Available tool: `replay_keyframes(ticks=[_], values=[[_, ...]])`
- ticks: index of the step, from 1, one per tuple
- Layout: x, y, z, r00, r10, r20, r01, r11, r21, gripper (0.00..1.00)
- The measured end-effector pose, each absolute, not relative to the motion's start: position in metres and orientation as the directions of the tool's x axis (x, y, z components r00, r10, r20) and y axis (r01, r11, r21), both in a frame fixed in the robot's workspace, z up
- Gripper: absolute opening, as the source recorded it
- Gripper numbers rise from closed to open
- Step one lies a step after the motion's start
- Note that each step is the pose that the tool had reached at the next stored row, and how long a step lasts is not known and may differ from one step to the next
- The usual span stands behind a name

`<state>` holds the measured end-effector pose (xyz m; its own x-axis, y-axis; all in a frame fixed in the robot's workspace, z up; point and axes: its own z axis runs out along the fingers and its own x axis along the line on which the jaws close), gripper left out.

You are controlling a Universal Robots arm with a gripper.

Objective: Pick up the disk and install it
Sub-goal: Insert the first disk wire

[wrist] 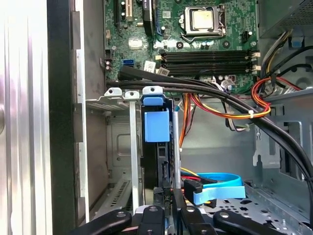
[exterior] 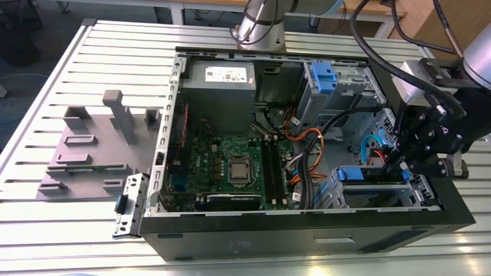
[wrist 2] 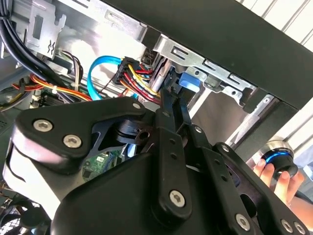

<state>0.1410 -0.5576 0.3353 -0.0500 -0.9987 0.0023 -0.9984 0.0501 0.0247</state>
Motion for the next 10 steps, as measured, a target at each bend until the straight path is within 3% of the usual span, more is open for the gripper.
replay_keyframes(ticks=[5,10], values=[[0.141,-0.5583,0.335,-0.05,-0.998,-0.024,-0.998,0.049,0.026,0.19],[0.141,-0.5613,0.3348,-0.05,-0.998,-0.025,-0.998,0.049,0.026,0.19]])
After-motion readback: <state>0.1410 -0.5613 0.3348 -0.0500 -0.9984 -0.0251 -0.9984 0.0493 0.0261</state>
